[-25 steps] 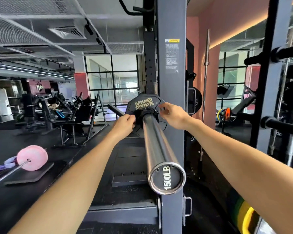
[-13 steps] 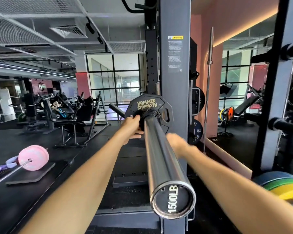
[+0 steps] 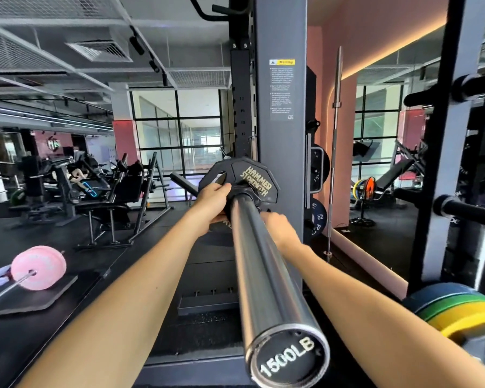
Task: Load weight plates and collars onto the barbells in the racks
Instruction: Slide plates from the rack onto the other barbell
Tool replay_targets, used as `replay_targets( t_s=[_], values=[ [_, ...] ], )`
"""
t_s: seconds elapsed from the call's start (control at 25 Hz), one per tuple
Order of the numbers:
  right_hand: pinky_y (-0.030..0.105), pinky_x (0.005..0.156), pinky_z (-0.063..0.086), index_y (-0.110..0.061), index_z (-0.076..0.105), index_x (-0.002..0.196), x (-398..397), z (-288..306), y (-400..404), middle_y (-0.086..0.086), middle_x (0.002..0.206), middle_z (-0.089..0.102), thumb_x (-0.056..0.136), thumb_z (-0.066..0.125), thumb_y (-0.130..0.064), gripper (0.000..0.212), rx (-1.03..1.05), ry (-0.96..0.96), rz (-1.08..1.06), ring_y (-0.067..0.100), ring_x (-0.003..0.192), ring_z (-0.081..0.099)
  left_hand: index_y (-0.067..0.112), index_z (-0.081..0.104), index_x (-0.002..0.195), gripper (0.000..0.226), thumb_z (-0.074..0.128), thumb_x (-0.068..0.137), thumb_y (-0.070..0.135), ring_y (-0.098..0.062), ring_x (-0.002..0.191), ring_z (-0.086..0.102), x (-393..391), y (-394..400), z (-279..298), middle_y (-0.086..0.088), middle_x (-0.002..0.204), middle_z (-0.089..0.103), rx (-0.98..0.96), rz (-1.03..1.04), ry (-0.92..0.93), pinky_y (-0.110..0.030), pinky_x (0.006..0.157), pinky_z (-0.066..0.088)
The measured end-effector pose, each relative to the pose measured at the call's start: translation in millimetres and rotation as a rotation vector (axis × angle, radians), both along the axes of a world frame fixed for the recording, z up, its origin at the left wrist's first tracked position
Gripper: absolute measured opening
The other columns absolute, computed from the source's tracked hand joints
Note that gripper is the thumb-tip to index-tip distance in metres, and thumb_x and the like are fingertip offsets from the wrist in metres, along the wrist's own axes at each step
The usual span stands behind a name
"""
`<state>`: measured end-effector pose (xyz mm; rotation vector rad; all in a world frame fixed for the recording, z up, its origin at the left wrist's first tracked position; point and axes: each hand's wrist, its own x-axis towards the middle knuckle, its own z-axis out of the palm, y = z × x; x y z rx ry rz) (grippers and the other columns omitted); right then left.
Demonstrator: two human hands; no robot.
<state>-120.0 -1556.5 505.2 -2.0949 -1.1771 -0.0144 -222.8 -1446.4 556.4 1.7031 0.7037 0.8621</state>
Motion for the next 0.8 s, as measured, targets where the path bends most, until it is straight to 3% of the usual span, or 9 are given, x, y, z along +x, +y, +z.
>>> replay_targets(
  t_s=[0.04,0.12,0.24,0.36,0.48,0.6,0.68,0.8],
  values=[
    [0.038,0.072,0.041,-0.011,0.054,0.076,4.0,10.6,-2.3,0.024,0.104,0.065,0.093,0.041,-0.014,0.022,0.076,-0.007,-0.035,0.040,0.093,0.057,0.024,0.056,0.098,0.019,0.046,0.100,0.040,-0.019,0.083,0.059,1.1,-0.4,0.6,-0.003,0.103,0.062,0.003,-0.004,0.014,-0.025,0.057,0.049],
    [0.036,0.068,0.041,-0.018,0.042,0.063,12.2,26.2,-2.7,0.020,0.091,0.065,0.092,0.036,-0.020,0.029,0.214,0.011,-0.067,0.036,0.080,0.054,0.025,0.056,0.100,0.022,0.047,0.098,0.045,-0.019,0.082,0.061,2.5,-3.1,2.0,-0.001,0.100,0.064,0.017,-0.012,0.046,-0.025,0.054,0.049],
    [0.038,0.074,0.051,-0.017,0.046,0.065,11.3,50.1,-6.1,0.013,0.080,0.064,0.094,0.029,-0.049,0.047,0.262,0.092,-0.045,0.036,0.077,0.062,0.026,0.056,0.099,0.029,0.049,0.093,0.054,-0.019,0.092,0.064,5.2,-3.9,4.8,-0.003,0.105,0.066,0.083,0.001,0.076,-0.025,0.054,0.049],
    [0.039,0.065,0.060,-0.011,0.058,0.074,4.1,75.2,1.0,0.015,0.073,0.066,0.081,0.034,-0.076,0.070,0.104,0.134,-0.030,0.033,0.054,0.069,0.024,0.051,0.107,0.030,0.047,0.094,0.051,-0.019,0.090,0.062,7.0,-4.9,4.8,-0.003,0.102,0.064,0.084,0.005,0.084,-0.026,0.055,0.048],
    [0.041,0.059,0.061,-0.004,0.062,0.088,2.7,82.0,16.7,0.018,0.079,0.068,0.081,0.051,-0.070,0.067,-0.004,0.164,-0.062,0.034,0.054,0.070,0.019,0.042,0.117,0.038,0.047,0.094,0.049,-0.018,0.088,0.059,7.3,-6.4,5.8,-0.004,0.102,0.060,0.043,0.010,0.101,-0.028,0.052,0.048],
    [0.041,0.065,0.061,-0.007,0.059,0.081,2.7,83.6,23.0,0.013,0.074,0.067,0.083,0.049,-0.065,0.059,-0.055,0.151,-0.120,0.032,0.059,0.070,0.016,0.042,0.113,0.038,0.045,0.093,0.048,-0.017,0.076,0.060,10.2,-8.1,10.4,-0.007,0.095,0.062,-0.040,0.005,0.125,-0.024,0.042,0.047],
    [0.043,0.065,0.061,-0.009,0.059,0.082,3.5,84.3,23.7,0.013,0.077,0.067,0.083,0.047,-0.062,0.055,-0.072,0.159,-0.101,0.034,0.061,0.071,0.019,0.046,0.101,0.034,0.044,0.094,0.053,-0.015,0.070,0.059,11.5,-10.1,13.0,-0.004,0.084,0.061,-0.099,-0.042,0.146,-0.026,0.047,0.049],
    [0.044,0.057,0.061,-0.007,0.062,0.084,7.5,83.1,24.6,0.014,0.080,0.066,0.088,0.049,-0.047,0.042,-0.014,0.164,-0.019,0.037,0.059,0.070,0.022,0.051,0.097,0.037,0.056,0.088,0.057,-0.019,0.079,0.066,14.3,-5.2,11.0,-0.005,0.085,0.067,-0.180,-0.102,0.103,-0.033,0.063,0.055]
  ],
)
